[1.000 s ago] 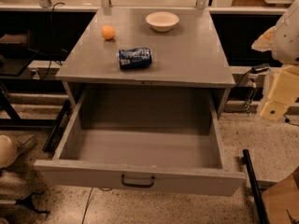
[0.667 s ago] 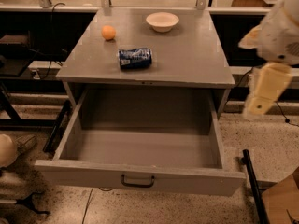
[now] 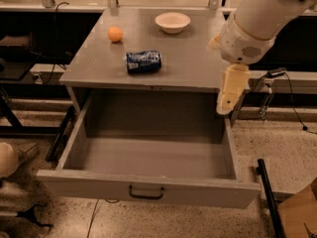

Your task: Place pepsi can into top drawer

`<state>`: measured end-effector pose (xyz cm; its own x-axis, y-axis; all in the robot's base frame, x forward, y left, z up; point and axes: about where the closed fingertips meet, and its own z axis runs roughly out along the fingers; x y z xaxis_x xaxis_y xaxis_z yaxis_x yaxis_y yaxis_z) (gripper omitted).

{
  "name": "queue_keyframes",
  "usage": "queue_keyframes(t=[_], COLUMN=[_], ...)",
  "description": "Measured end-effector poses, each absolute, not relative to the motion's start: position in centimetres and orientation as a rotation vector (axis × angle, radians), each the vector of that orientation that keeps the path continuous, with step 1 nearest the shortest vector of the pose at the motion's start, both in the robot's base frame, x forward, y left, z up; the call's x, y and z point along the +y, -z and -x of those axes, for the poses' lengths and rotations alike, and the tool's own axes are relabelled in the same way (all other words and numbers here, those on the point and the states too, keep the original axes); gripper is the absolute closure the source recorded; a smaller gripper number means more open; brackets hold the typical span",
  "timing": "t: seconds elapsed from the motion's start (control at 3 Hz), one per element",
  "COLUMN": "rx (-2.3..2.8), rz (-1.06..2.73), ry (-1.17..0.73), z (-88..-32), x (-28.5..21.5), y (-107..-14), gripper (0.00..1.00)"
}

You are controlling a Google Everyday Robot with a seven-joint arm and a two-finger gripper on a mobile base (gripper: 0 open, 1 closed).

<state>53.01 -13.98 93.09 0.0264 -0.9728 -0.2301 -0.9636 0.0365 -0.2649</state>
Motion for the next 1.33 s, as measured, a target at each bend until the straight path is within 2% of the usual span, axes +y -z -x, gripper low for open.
queue_keyframes(t=[0.33, 1.0, 1.33], rx=[1.874, 1.855, 1.755], rz=[1.956, 1.957, 1.951], ry=[0.074, 0.083, 0.104], z=[-57.4, -57.9, -61.1], x=[-11.0, -10.6, -9.5], y=[-91.7, -91.4, -91.3], gripper=[0.0, 0.0, 0.0])
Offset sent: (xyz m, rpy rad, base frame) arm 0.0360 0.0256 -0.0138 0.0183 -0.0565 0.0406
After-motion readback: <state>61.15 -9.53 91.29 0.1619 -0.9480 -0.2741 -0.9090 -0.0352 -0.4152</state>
